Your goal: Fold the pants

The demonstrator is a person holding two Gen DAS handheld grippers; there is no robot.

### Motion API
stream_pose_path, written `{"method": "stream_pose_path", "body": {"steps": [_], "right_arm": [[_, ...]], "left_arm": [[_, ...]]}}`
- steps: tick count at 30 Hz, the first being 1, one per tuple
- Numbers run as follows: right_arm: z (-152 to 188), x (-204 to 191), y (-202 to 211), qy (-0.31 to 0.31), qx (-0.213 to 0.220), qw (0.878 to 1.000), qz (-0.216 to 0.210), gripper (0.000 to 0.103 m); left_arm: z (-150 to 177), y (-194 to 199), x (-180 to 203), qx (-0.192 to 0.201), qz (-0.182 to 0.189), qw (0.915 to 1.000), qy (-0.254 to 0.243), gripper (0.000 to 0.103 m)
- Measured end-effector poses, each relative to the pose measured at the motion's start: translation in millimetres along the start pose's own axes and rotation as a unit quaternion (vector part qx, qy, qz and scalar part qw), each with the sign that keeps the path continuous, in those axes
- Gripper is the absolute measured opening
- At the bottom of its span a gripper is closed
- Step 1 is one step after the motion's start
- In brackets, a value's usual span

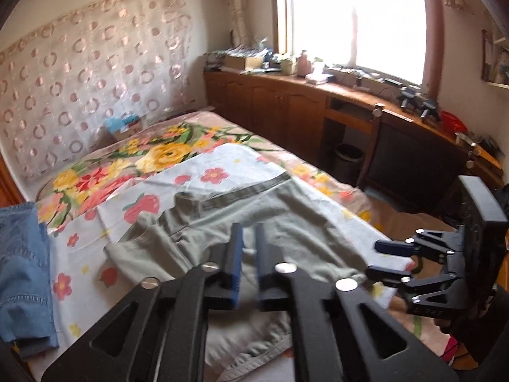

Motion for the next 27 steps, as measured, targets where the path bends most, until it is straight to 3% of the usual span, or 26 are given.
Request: {"method": "stream_pose_path", "body": {"steps": [3, 5, 6, 16, 27], "right_arm": [[-1, -3, -2, -0.001, 0.000, 1.000, -0.002, 0.042], [-1, -5, -3, 0.001, -0.001, 1.000, -0.004, 0.042], [-1, -6, -4, 0.002, -0.001, 1.000, -0.006, 0.042], [-11, -29, -27, 0.014, -0.007, 0.999, -0.042, 0.042], [-6, -57, -62, 0.028, -0.042, 0.995, -0.083, 0.042]], "left_arm": [[3, -2, -8, 0.001, -0.010, 0.9999, 0.013, 0.045], [6, -3, -15, 0.004, -0.021, 0.9996, 0.018, 0.075], [7, -2, -18, 0.008, -0.026, 0.9994, 0.022, 0.081], [42, -1, -47, 0.001, -0.051, 0.9975, 0.049, 0.082], [107, -5, -61, -0.042, -0.068, 0.9947, 0.064, 0.082]]}}
Point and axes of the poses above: each gripper's, at about its wrist camera, not at the fingertips, and y roughly against the way its jaws point, x to its right, z to its underside, the point moved 7 cm from there along -y, roughly the way its jaws point, and after that the axes turned 3 degrees about -z, right-handed, at the moved point
